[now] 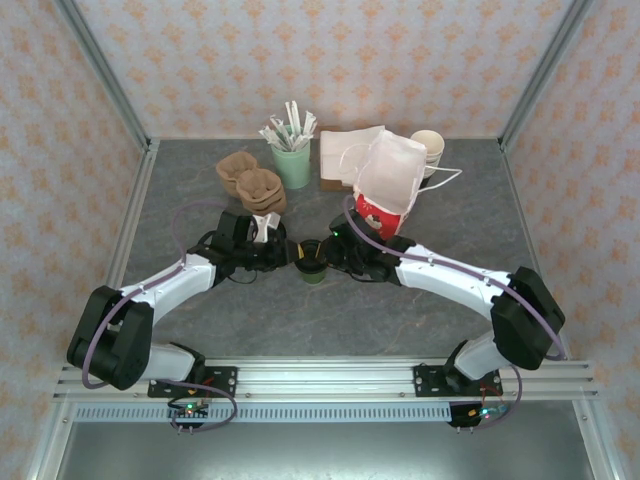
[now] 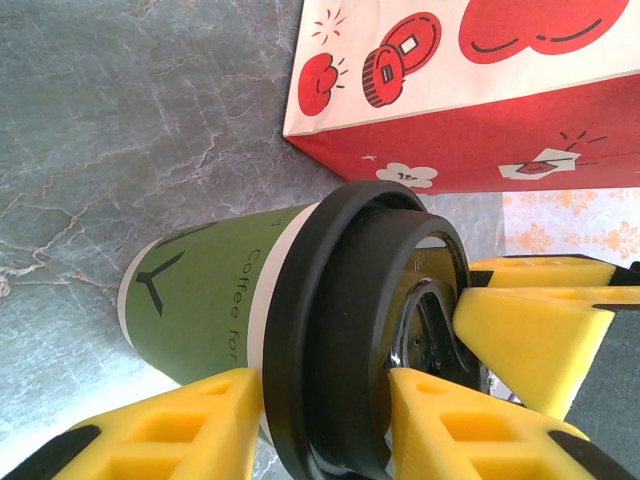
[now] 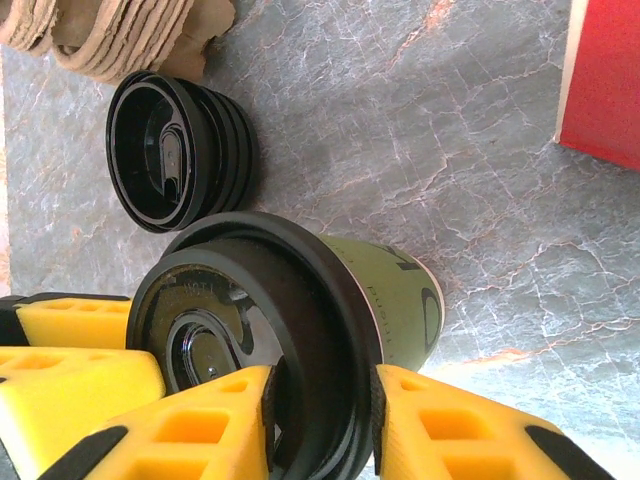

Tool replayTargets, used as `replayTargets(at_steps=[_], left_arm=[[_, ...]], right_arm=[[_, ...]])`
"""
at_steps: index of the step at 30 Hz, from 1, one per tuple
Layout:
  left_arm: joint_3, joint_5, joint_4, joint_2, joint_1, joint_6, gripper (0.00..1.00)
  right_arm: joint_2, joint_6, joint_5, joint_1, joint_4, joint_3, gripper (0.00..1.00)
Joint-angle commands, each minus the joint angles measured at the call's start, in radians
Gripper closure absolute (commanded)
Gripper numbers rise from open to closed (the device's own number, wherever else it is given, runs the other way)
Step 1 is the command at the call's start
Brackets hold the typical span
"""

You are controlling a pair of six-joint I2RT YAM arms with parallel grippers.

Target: Pack the takeout coffee

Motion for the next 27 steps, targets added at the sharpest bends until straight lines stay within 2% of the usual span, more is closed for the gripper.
replayTargets(at_steps=[1,21,27], left_arm=[[-0.025,-0.066,-0.111,0.026,-0.001,0.023,0.62],[-0.083,-0.088,-0.077,0.043,-0.001,0.033,0.63],[-0.066,-0.087,-0.107,-0.009,-0.001,0.026,0.62]], right_arm=[[0.021,0.032,-0.007,0.004,-0.001,-0.043,0.70],[0.038,0.059,-0.011,0.010,0.039,-0.101,0.70],[0.025,0.056,-0.006,0.010,0.039,-0.095,0.69]])
